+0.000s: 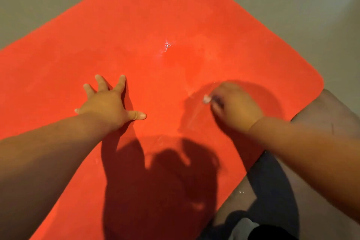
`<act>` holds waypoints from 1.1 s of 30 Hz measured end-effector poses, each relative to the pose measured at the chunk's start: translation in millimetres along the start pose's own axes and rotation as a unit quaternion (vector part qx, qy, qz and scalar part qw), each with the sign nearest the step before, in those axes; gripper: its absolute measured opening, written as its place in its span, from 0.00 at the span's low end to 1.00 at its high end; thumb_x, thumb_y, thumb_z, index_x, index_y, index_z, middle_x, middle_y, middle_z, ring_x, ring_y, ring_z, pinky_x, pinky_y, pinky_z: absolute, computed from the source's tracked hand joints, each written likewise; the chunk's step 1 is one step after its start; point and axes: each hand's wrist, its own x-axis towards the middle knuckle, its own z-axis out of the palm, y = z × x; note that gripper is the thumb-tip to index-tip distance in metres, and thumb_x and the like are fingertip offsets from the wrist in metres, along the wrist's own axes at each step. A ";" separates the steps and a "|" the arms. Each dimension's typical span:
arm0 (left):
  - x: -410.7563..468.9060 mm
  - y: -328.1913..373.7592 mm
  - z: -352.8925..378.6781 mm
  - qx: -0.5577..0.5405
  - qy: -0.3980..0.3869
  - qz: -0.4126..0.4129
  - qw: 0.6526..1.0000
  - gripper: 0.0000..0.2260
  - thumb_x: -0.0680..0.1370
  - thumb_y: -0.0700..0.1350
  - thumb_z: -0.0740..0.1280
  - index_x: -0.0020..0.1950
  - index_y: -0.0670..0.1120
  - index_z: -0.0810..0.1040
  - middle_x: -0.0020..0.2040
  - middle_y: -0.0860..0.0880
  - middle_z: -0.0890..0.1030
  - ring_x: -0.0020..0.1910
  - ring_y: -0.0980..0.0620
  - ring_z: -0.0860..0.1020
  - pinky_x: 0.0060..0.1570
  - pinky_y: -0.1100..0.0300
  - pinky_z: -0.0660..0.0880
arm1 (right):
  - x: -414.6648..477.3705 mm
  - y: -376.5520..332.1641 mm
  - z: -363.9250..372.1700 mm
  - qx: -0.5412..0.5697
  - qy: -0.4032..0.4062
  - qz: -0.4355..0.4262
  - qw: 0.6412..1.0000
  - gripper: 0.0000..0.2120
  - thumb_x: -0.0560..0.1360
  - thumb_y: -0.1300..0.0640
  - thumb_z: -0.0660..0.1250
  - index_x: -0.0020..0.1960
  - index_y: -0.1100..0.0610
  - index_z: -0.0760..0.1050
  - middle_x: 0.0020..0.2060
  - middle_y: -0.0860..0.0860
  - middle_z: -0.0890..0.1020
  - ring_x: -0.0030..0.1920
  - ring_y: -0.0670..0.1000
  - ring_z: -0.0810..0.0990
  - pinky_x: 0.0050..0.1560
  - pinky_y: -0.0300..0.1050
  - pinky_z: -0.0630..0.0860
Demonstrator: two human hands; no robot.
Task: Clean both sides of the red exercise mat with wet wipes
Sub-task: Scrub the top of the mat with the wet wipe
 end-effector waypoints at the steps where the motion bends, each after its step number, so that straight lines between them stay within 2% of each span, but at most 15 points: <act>1: 0.3 0.0 0.0 0.004 0.000 0.000 1.000 0.55 0.60 0.72 0.71 0.76 0.63 0.40 0.78 0.43 0.39 0.75 0.32 0.42 0.65 0.29 0.60 | 10.7 21.4 -8.8 -0.021 0.036 0.070 0.997 0.08 0.72 0.59 0.62 0.44 0.60 0.78 0.41 0.60 0.78 0.45 0.62 0.77 0.46 0.51 0.70; 3: -0.2 -1.1 1.2 0.007 0.003 -0.001 1.000 0.55 0.60 0.72 0.70 0.76 0.63 0.40 0.78 0.43 0.40 0.75 0.32 0.43 0.64 0.29 0.61 | 23.4 53.6 -22.1 -0.045 0.068 0.201 0.976 0.06 0.73 0.62 0.63 0.46 0.62 0.78 0.45 0.63 0.78 0.48 0.64 0.76 0.47 0.53 0.68; 6: 0.9 -1.3 2.1 0.008 0.006 -0.001 1.000 0.55 0.60 0.72 0.70 0.76 0.63 0.40 0.78 0.43 0.40 0.75 0.31 0.43 0.65 0.29 0.61 | 15.7 31.1 -19.6 -0.027 0.051 0.224 0.973 0.06 0.74 0.62 0.62 0.45 0.61 0.78 0.46 0.63 0.79 0.48 0.63 0.76 0.46 0.52 0.69; 8: 0.1 -1.8 2.7 0.007 0.007 0.000 1.000 0.55 0.59 0.72 0.70 0.76 0.63 0.40 0.78 0.43 0.40 0.75 0.31 0.43 0.65 0.29 0.60 | -9.0 -13.7 -5.4 0.012 0.031 0.154 0.987 0.05 0.74 0.60 0.63 0.44 0.60 0.77 0.44 0.61 0.80 0.46 0.62 0.77 0.44 0.51 0.69; 10: 0.6 -1.8 2.0 0.003 0.008 0.000 1.000 0.55 0.59 0.72 0.71 0.76 0.63 0.41 0.78 0.43 0.40 0.75 0.32 0.43 0.65 0.29 0.60 | -39.0 -52.5 6.1 0.054 -0.037 0.046 0.997 0.09 0.73 0.56 0.60 0.43 0.59 0.77 0.41 0.58 0.79 0.44 0.61 0.77 0.45 0.50 0.69; 13: 0.5 -0.7 1.3 0.003 0.008 -0.001 1.000 0.55 0.59 0.72 0.71 0.76 0.63 0.41 0.78 0.43 0.40 0.75 0.32 0.43 0.65 0.28 0.60 | -45.2 -38.9 9.2 0.043 -0.083 -0.044 0.995 0.15 0.73 0.51 0.55 0.43 0.58 0.77 0.40 0.56 0.78 0.44 0.59 0.77 0.44 0.51 0.73; 15: 1.5 -0.9 0.9 0.004 0.011 -0.001 1.000 0.55 0.59 0.71 0.72 0.77 0.63 0.42 0.78 0.43 0.40 0.75 0.31 0.43 0.64 0.28 0.60 | -26.7 -6.2 -1.2 -0.001 -0.028 0.016 0.999 0.10 0.73 0.56 0.59 0.44 0.60 0.77 0.41 0.58 0.77 0.45 0.61 0.76 0.44 0.51 0.70; 17: -0.6 -1.0 0.4 -0.003 0.006 -0.003 1.000 0.55 0.60 0.70 0.72 0.77 0.63 0.43 0.78 0.43 0.40 0.75 0.32 0.43 0.64 0.28 0.60 | -7.1 37.9 -18.7 -0.043 0.038 0.135 0.989 0.06 0.73 0.61 0.63 0.47 0.62 0.77 0.45 0.62 0.77 0.48 0.63 0.76 0.46 0.52 0.68; 19: -1.7 0.3 1.8 -0.013 0.012 -0.001 1.000 0.54 0.60 0.70 0.72 0.77 0.63 0.43 0.78 0.44 0.40 0.75 0.33 0.42 0.64 0.27 0.59 | 2.2 68.6 -33.1 -0.066 0.042 0.247 0.966 0.07 0.73 0.63 0.63 0.49 0.63 0.77 0.49 0.64 0.78 0.50 0.64 0.75 0.48 0.53 0.69; 20: -3.0 1.7 2.4 -0.017 0.014 -0.003 1.000 0.53 0.61 0.70 0.72 0.77 0.63 0.43 0.78 0.44 0.40 0.75 0.33 0.42 0.64 0.27 0.59 | 2.3 66.8 -35.1 -0.066 0.033 0.265 0.961 0.07 0.74 0.63 0.62 0.48 0.63 0.77 0.49 0.65 0.78 0.51 0.65 0.76 0.47 0.53 0.69; 23: -9.2 4.6 4.8 -0.014 0.014 -0.012 1.000 0.49 0.64 0.70 0.70 0.76 0.65 0.43 0.78 0.47 0.38 0.76 0.37 0.41 0.62 0.24 0.57 | -22.8 7.7 -14.5 -0.006 0.020 0.205 0.979 0.06 0.75 0.61 0.62 0.47 0.62 0.76 0.48 0.62 0.78 0.49 0.63 0.76 0.46 0.52 0.68; 26: -10.8 5.0 8.1 -0.012 0.020 -0.006 1.000 0.48 0.66 0.70 0.69 0.76 0.65 0.43 0.78 0.47 0.38 0.76 0.38 0.40 0.62 0.24 0.57 | -72.0 -68.1 10.4 0.077 -0.047 0.049 0.995 0.09 0.74 0.56 0.57 0.47 0.57 0.76 0.46 0.57 0.78 0.49 0.59 0.76 0.48 0.50 0.69; 29: -9.3 3.3 5.0 -0.007 0.015 0.001 1.000 0.49 0.65 0.69 0.70 0.77 0.64 0.43 0.78 0.44 0.39 0.76 0.34 0.41 0.65 0.27 0.58 | -80.6 -71.9 16.4 0.072 -0.120 -0.057 0.988 0.10 0.73 0.54 0.54 0.43 0.56 0.73 0.42 0.56 0.77 0.45 0.59 0.77 0.44 0.52 0.73; 31: -7.6 3.8 3.4 0.004 0.017 0.007 1.000 0.50 0.65 0.69 0.71 0.77 0.63 0.44 0.78 0.42 0.41 0.75 0.31 0.44 0.66 0.30 0.59 | -59.1 -41.7 11.2 0.035 -0.068 -0.019 0.997 0.08 0.73 0.57 0.58 0.44 0.59 0.75 0.41 0.58 0.77 0.45 0.61 0.76 0.44 0.52 0.72; 33: -6.1 2.6 -1.7 0.024 0.012 0.009 1.000 0.50 0.64 0.69 0.72 0.77 0.62 0.46 0.77 0.39 0.47 0.73 0.29 0.50 0.67 0.35 0.62 | -31.0 -1.5 -0.4 0.000 0.005 0.098 0.995 0.06 0.72 0.61 0.62 0.45 0.61 0.77 0.44 0.60 0.78 0.47 0.62 0.76 0.45 0.51 0.69</act>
